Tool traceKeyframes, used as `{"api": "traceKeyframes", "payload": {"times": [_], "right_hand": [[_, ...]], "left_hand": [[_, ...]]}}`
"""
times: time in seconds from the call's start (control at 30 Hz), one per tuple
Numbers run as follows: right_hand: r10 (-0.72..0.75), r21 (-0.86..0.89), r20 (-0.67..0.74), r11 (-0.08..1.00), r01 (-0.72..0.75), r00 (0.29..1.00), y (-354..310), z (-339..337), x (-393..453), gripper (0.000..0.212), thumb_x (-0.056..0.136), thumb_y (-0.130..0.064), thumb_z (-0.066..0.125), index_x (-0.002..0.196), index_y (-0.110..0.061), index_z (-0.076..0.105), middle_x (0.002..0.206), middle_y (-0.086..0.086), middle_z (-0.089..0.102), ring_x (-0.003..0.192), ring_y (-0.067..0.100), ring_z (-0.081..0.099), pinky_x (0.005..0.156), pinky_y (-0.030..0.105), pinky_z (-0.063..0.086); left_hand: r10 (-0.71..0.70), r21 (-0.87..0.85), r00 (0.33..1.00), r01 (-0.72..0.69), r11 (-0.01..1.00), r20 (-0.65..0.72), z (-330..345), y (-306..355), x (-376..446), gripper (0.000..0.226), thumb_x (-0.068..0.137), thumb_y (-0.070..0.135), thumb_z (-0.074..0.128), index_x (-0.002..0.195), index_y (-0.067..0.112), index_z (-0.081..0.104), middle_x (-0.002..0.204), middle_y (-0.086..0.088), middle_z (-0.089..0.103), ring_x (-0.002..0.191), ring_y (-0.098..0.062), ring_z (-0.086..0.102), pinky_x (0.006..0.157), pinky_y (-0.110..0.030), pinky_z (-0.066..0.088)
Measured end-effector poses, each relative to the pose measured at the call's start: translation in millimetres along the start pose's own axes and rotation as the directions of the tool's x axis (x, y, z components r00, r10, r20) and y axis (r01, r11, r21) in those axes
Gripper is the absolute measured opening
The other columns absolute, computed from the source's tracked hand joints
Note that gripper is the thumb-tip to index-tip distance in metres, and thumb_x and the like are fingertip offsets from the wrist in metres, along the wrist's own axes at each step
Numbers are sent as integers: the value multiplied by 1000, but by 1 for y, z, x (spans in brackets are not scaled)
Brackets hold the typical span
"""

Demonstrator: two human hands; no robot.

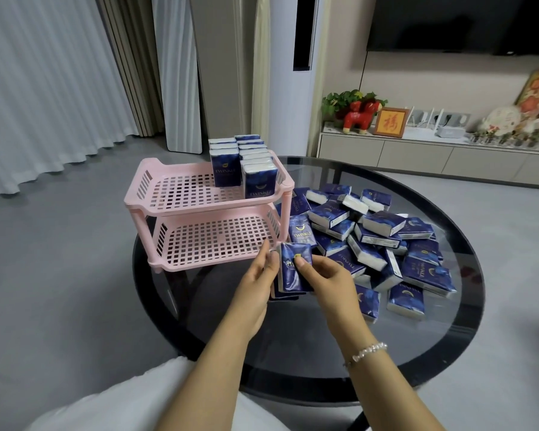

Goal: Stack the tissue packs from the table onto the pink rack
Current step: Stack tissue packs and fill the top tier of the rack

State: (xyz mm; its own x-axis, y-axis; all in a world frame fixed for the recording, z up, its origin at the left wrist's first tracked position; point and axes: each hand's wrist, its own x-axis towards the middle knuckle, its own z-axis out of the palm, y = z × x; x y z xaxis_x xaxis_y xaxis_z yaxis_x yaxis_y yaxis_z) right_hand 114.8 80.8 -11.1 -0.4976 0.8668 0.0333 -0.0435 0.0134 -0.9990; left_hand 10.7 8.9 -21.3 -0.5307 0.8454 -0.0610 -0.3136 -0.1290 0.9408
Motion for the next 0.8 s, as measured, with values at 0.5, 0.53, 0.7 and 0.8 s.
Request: {"api": "traceKeyframes", "payload": {"times": [0.5, 0.53, 0.7, 0.8], "right_hand": [[-144, -719, -136, 695, 2, 980, 1, -70, -9, 28, 86, -19, 64, 114, -14, 67, 100, 3, 68, 93, 18, 60, 76, 17, 45], [-125, -805, -105, 593, -10, 987, 3, -76, -9, 33, 86, -21, 65, 118, -12, 64, 110, 5, 66, 104, 24, 56, 85, 26, 44], [34, -913, -88, 398, -95, 996, 11, -85, -16, 49, 87, -33, 64, 129, -11, 52, 125, 10, 53, 116, 32, 44, 95, 36, 37], [84, -849, -118, 507, -145, 989, 14, -84, -16, 61, 86, -32, 65, 138, -10, 42, 131, 14, 47, 120, 32, 45, 97, 35, 38]], "left_hand": [[-33, 63, 999, 32, 998, 6, 4, -10, 2, 64, 86, 9, 66, 141, 31, 42, 133, 8, 56, 122, -9, 53, 110, -34, 37], [-32, 61, 999, 32, 998, 2, 5, -10, 2, 63, 86, 9, 65, 141, 31, 42, 131, 9, 56, 122, -8, 53, 109, -31, 37], [-35, 82, 999, 34, 996, 8, 7, -12, 1, 64, 86, 8, 65, 143, 28, 41, 133, 6, 56, 122, -8, 52, 108, -30, 37], [-36, 87, 999, 37, 996, -8, 8, -13, 1, 65, 86, 8, 65, 143, 26, 40, 133, 5, 57, 121, -9, 54, 107, -31, 39]]}}
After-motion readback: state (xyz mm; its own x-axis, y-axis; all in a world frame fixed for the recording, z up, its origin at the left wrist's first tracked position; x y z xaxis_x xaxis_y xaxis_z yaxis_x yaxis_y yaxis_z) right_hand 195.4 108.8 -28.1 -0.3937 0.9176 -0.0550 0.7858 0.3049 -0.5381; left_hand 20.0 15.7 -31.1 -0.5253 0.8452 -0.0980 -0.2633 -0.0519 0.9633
